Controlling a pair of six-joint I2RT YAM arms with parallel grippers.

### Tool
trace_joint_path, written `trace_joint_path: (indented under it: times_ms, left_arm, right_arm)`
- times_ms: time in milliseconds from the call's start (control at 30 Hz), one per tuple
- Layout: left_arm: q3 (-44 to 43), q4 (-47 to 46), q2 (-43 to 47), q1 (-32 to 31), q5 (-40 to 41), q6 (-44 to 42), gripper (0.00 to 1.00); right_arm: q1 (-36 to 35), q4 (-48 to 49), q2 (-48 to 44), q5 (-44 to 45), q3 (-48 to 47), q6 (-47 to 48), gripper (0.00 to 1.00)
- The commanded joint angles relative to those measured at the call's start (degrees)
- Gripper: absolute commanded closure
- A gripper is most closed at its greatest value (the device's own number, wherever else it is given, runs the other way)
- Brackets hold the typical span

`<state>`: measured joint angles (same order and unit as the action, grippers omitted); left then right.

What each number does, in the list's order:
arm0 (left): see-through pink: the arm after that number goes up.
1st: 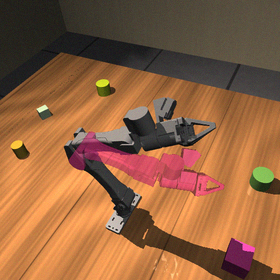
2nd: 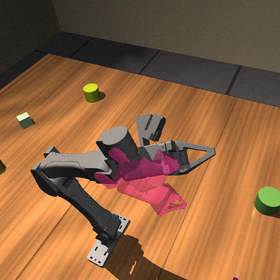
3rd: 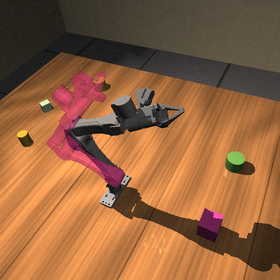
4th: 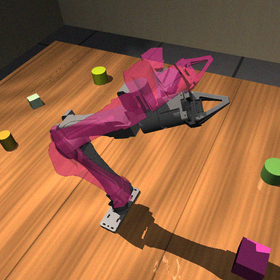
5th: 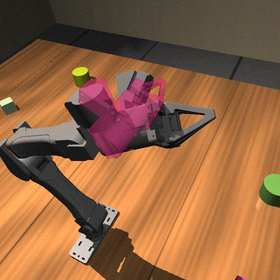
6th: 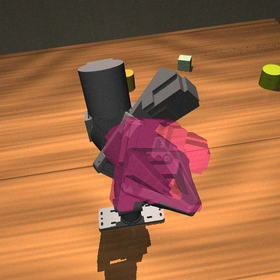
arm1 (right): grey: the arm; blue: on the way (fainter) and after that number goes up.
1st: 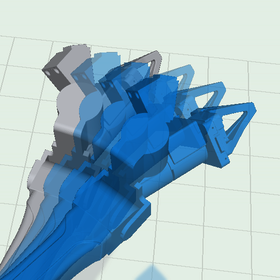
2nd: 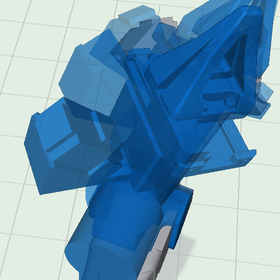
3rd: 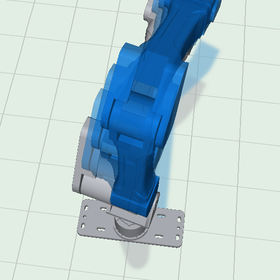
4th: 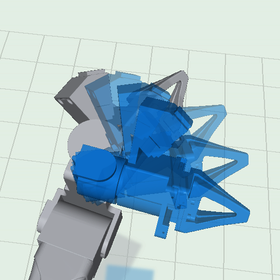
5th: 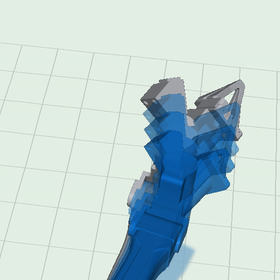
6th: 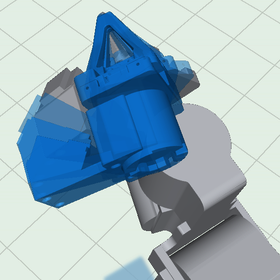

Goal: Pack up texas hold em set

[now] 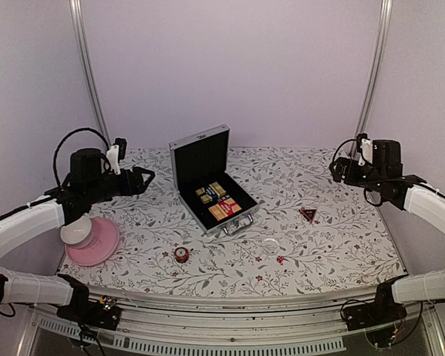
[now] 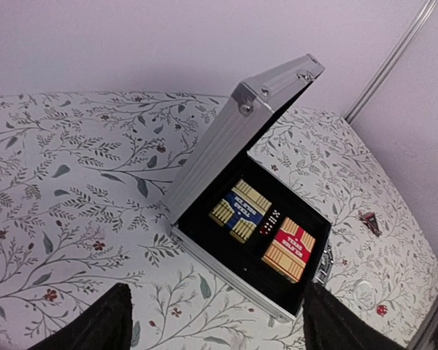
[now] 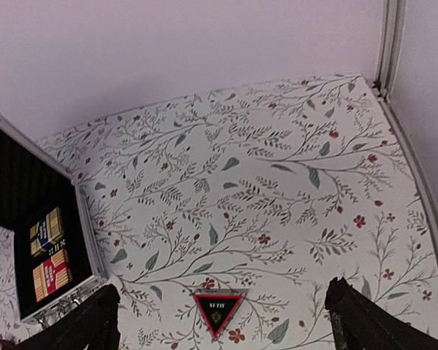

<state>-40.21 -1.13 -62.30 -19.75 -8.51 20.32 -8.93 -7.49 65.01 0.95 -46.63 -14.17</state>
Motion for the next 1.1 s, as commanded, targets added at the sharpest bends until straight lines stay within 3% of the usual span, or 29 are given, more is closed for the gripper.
trace_joint_path:
  times_ms: [0,167,400,733,1067]
  left_arm:
    - [0.1,1.8,-0.6,0.5,-7.6,6.4,0.2]
    - [-0.6,8.0,1.3,0.6,-6.6,7.3,0.2]
    - [5.5,7.8,6.4,0.5,-7.1,10.9,0.19]
    - [6.8,7.3,3.7,0.5,-8.5,9.5,0.23]
    - [10.0,1.3,1.5,0.5,-10.4,9.9,0.23]
  right_arm:
    - [-4.0,-6.7,2.9,-7.1,0.2,-1.7,0.02]
    - [-9.6,-6.7,8.9,-8.7,-0.6,-2.3,0.04]
    - [-19.9,-3.4,17.9,-6.0,0.4,-4.1,0.05]
    - [-36.7,-12.3,28.4,7.7,-5.7,-7.0,0.04]
    - [-43.3,-15.9,34.6,11.0,-9.6,-10.2,0.01]
